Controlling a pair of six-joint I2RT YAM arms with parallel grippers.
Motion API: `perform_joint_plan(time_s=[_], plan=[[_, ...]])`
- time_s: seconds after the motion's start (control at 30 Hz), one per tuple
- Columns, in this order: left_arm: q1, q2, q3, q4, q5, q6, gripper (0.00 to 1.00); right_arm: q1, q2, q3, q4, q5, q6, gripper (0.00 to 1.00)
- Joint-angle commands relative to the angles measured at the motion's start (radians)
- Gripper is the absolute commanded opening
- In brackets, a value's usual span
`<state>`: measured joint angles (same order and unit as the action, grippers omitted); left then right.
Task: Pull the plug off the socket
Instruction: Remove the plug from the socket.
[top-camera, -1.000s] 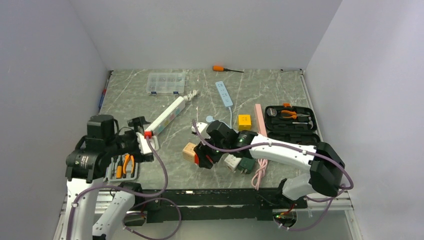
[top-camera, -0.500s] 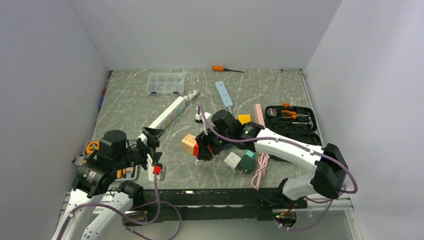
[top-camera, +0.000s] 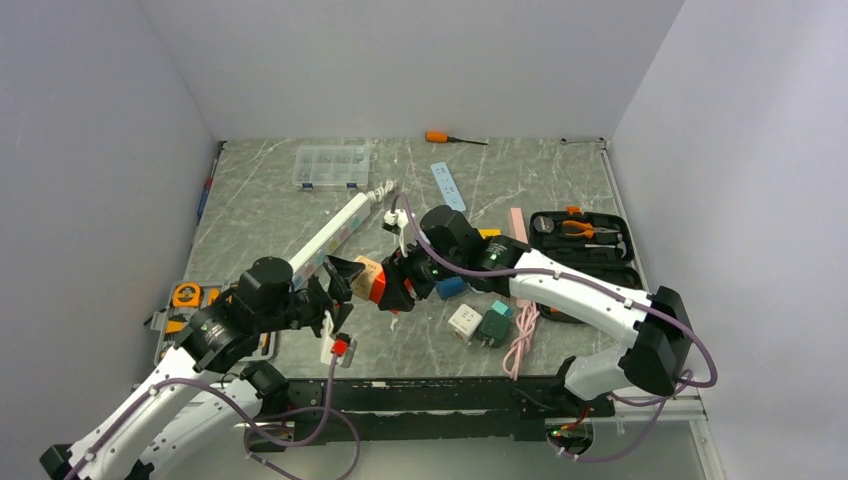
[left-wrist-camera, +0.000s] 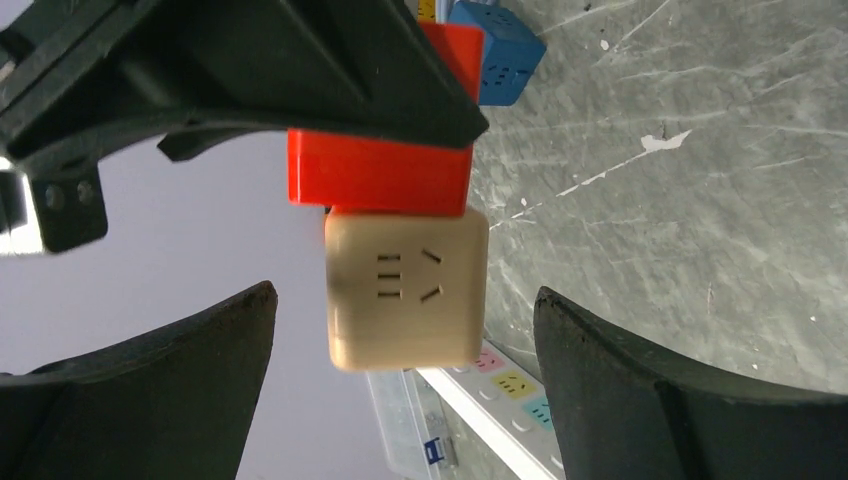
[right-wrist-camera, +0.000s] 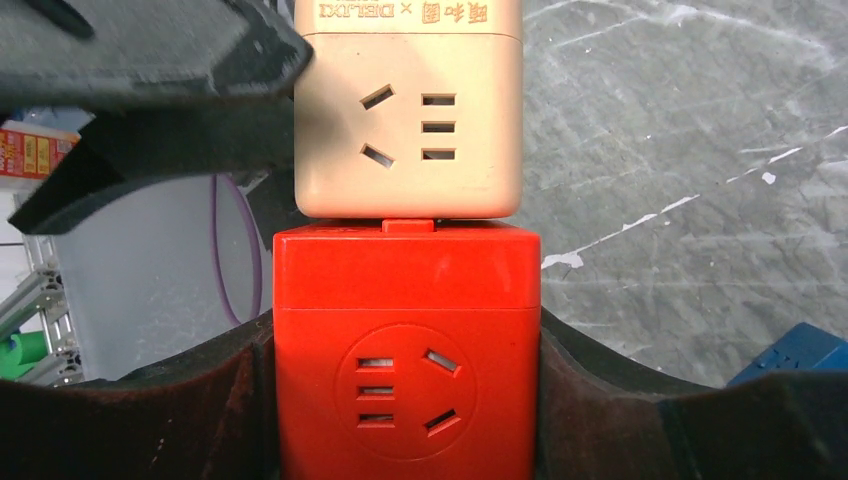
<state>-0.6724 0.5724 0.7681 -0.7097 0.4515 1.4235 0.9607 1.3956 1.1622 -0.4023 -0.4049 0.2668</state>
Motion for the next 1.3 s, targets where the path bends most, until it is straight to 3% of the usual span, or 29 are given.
perform_joint_plan(time_s=[0.0, 0.33, 0.43, 0.67, 0.93, 1.2, 1.27], plan=[[-0.07, 0.036, -0.004, 0.097, -0.097, -0.054, 0.99, -0.003, 0.003, 0.066, 0.093, -0.039, 0.024, 0.0], [-0.124, 0.023, -0.081, 0.189, -0.221, -0.064, 0.99, -0.002, -0.01, 0.029, 0.122, -0.081, 0.038, 0.0], [-0.139, 0.03, -0.084, 0.215, -0.257, -0.083, 0.9, -0.001, -0.001, 0.033, 0.125, -0.089, 0.039, 0.0], [-0.186, 0.069, -0.075, 0.259, -0.306, -0.113, 0.81, -0.001, 0.023, 0.036, 0.164, -0.135, 0.052, 0.0], [-0.207, 0.081, -0.09, 0.257, -0.341, -0.114, 0.57, -0.002, 0.055, 0.075, 0.141, -0.165, 0.046, 0.0], [-0.218, 0.044, -0.132, 0.314, -0.406, -0.109, 0.04, -0.002, 0.078, 0.074, 0.141, -0.201, 0.061, 0.0], [-0.218, 0.035, -0.141, 0.314, -0.422, -0.109, 0.0, -0.001, 0.074, 0.065, 0.137, -0.201, 0.063, 0.0]])
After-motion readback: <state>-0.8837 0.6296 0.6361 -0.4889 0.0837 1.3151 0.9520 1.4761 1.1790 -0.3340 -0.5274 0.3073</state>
